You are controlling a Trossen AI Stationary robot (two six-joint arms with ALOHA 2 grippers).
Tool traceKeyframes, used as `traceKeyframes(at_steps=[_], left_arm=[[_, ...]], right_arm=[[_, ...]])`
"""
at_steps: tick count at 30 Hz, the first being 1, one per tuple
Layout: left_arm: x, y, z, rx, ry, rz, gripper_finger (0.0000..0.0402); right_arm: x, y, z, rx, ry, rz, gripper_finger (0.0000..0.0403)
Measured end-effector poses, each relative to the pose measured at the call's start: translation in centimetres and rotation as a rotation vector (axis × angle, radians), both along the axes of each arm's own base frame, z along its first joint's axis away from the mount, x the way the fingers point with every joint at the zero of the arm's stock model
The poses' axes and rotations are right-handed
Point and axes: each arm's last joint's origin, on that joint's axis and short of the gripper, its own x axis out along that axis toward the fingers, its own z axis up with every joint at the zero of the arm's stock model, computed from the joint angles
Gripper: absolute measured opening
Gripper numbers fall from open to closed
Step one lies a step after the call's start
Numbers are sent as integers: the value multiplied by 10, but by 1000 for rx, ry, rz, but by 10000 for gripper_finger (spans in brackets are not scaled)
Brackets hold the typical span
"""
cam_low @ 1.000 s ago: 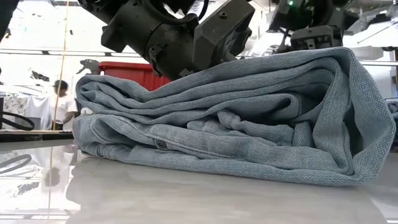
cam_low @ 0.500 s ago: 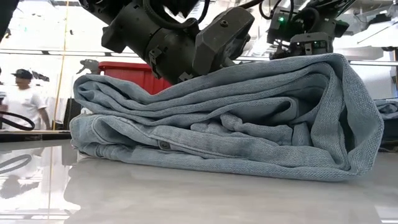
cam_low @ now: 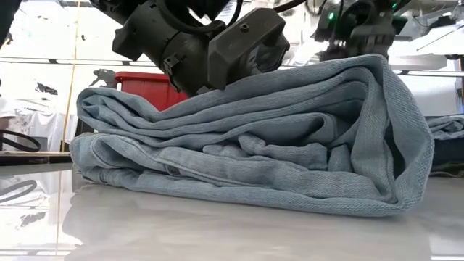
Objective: Fold Laundry from Bin
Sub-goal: Fold the light blue pants
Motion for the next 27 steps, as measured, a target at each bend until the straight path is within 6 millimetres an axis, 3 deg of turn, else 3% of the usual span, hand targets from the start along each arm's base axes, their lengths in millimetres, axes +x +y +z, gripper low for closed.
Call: traceKeyframes(at_steps=[6, 10, 13, 17, 20, 25, 27], left_arm=[[-2, 1, 4, 39, -2, -25, 0], [-3, 2, 12, 91, -18, -15, 0], [-3, 6, 30, 112, -57, -22, 0], [-2, 13, 77, 138, -179, -15, 0], [-11, 18, 108, 164, -202, 6, 0], [-43, 18, 134, 299, -105, 74, 0], [-51, 18, 134, 357, -56, 113, 0]], right_arm=[[-4, 33, 28, -52, -186, 64, 111], [16, 58, 52, -106, -502, 44, 110], [26, 70, 61, -153, -645, 44, 95], [32, 77, 55, -179, -629, 53, 72], [40, 80, 48, -178, -627, 57, 58], [60, 85, 31, -185, -615, 83, 32], [67, 86, 24, -183, -613, 94, 20]])
